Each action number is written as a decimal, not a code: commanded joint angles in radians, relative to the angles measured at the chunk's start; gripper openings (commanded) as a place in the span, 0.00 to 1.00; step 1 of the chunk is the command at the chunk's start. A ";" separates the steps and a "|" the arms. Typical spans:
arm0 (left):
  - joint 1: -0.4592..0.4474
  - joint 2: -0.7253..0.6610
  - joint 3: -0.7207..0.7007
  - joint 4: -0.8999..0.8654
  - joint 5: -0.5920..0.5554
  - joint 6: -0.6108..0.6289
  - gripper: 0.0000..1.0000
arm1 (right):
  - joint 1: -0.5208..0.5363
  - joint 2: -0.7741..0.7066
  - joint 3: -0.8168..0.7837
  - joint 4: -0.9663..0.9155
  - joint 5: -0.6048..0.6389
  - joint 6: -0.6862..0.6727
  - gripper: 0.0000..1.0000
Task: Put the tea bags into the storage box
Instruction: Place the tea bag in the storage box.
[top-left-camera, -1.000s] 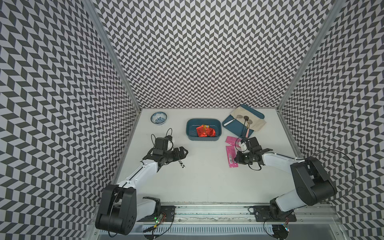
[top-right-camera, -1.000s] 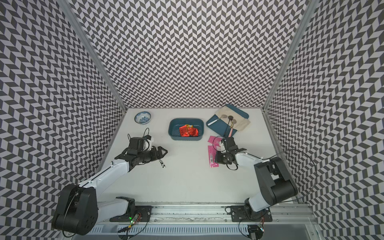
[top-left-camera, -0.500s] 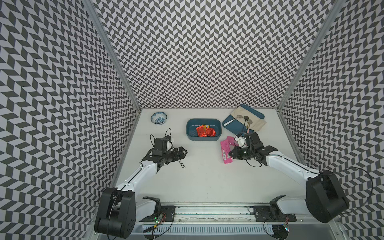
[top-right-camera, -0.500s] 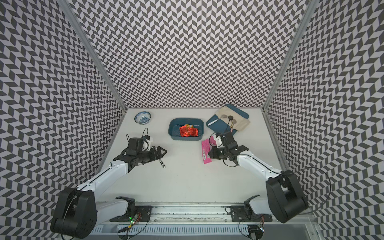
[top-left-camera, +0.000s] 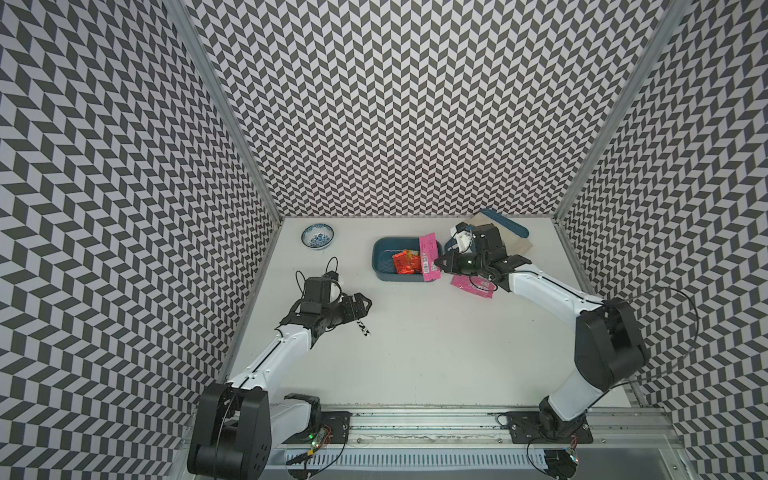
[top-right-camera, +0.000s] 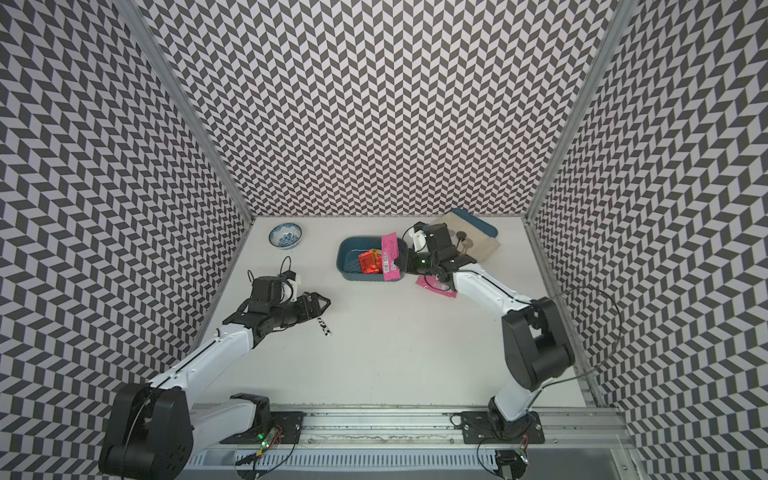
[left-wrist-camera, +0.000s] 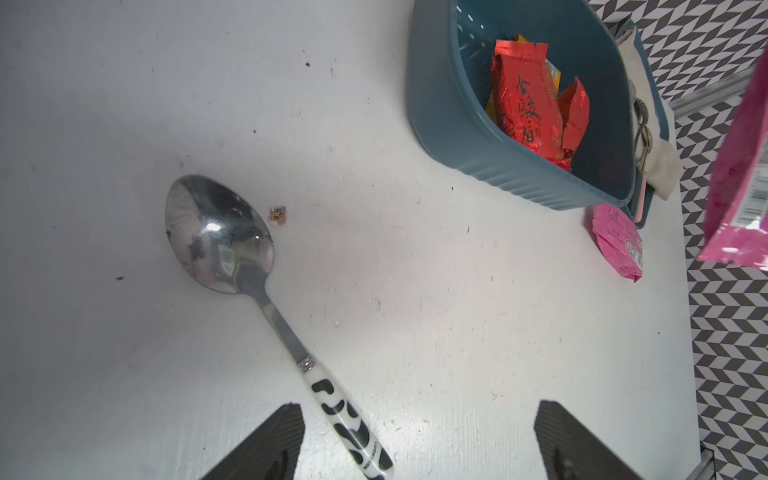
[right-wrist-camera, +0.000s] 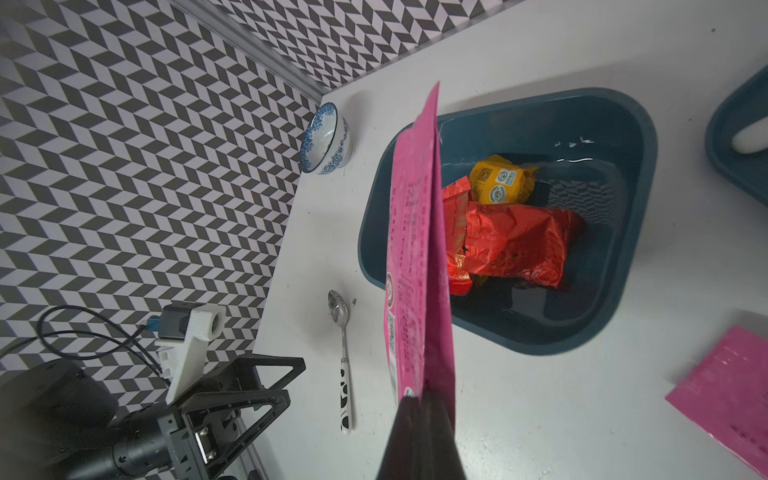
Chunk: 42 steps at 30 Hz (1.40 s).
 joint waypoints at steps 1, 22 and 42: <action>0.012 -0.017 -0.003 -0.018 -0.002 0.016 0.92 | 0.016 0.085 0.091 0.095 0.006 0.013 0.00; 0.056 -0.018 0.004 -0.046 -0.059 0.037 0.92 | 0.139 0.482 0.394 0.307 0.104 0.221 0.00; 0.066 0.006 0.005 -0.037 -0.061 0.040 0.92 | 0.173 0.426 0.306 0.349 0.167 0.219 0.36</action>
